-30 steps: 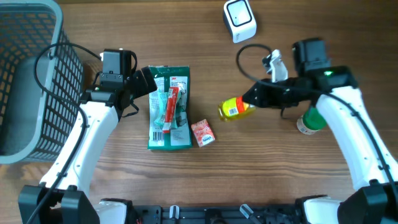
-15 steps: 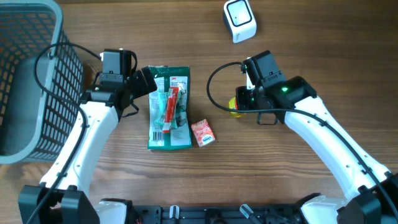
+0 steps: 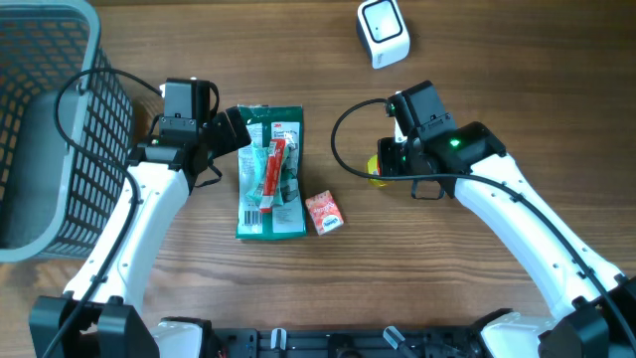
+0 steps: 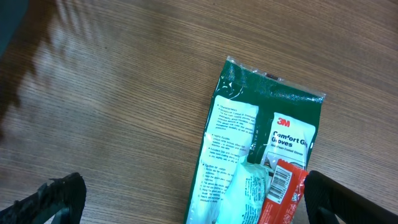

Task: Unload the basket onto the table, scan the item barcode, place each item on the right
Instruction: 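Carry the Vim bottle up to the white scanner, then move the Vim bottle right and lower it toward the table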

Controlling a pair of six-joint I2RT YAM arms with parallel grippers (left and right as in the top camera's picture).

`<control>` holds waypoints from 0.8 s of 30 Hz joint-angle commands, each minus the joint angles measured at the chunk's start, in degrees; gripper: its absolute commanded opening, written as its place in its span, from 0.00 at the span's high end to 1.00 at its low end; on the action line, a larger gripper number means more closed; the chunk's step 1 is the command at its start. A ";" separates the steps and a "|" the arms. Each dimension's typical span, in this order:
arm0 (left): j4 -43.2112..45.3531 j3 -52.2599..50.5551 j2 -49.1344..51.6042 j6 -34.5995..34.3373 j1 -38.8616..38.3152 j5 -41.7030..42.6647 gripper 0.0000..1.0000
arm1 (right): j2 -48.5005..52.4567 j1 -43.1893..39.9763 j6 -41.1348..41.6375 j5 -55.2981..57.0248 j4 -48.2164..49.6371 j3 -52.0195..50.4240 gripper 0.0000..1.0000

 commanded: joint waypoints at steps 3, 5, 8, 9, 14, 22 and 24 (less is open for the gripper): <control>0.04 0.63 -0.39 0.48 0.11 -0.31 0.00 | -0.24 0.04 0.76 1.14 0.39 0.20 0.73; 0.07 0.63 -0.39 0.48 0.11 -0.33 0.00 | -0.24 -0.02 0.72 0.98 -0.02 0.98 0.73; 0.04 0.63 -0.39 0.48 0.11 -0.33 0.00 | -0.24 -1.51 -2.03 0.07 -5.29 7.87 0.73; 0.04 0.63 -0.39 0.48 0.11 -0.33 0.00 | -0.24 -2.23 -3.54 0.09 -7.43 11.08 0.73; 0.04 0.63 -0.39 0.48 0.11 -0.31 0.00 | 1.03 -6.01 -10.84 2.03 -15.74 29.64 0.75; 0.04 0.63 -0.39 0.48 0.11 -0.31 0.00 | 7.43 -6.34 -23.41 13.79 -3.45 35.93 0.76; 0.04 0.63 -0.39 0.48 0.11 -0.33 0.00 | 10.91 -6.27 -28.17 15.32 0.94 35.93 0.72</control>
